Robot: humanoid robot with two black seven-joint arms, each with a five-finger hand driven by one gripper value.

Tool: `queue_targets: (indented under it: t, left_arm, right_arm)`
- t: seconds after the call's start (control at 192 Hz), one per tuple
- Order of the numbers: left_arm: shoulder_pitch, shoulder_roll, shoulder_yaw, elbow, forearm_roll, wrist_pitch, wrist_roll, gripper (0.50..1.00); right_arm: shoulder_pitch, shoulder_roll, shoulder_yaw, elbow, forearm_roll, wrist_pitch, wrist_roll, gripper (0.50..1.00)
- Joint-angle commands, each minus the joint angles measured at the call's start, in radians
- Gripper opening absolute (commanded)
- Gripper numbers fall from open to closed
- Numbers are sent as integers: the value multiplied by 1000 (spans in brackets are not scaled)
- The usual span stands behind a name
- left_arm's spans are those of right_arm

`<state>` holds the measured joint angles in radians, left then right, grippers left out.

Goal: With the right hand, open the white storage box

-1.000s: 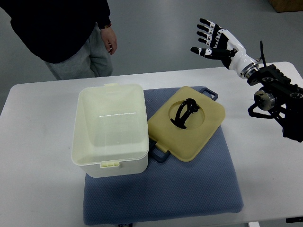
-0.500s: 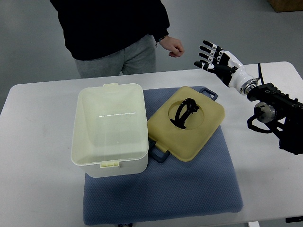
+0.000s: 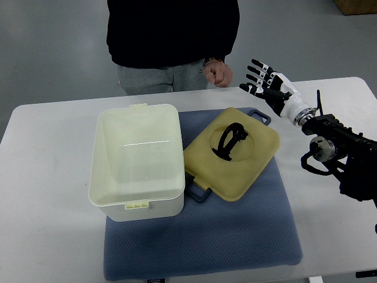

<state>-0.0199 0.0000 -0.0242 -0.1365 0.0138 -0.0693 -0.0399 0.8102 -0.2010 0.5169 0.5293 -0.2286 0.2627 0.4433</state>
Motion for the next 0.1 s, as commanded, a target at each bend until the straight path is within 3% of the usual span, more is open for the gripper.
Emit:
queue_targets:
  t: [0.0,0.099]
  left_arm:
    - [0,0,0,0,0,0,0,1000]
    - [0,0,1,0,0,0,0,1000]
  right_arm:
    - [0,0,0,0,0,-14,0,924]
    - [-2,2,2,0,0,-33,6,924]
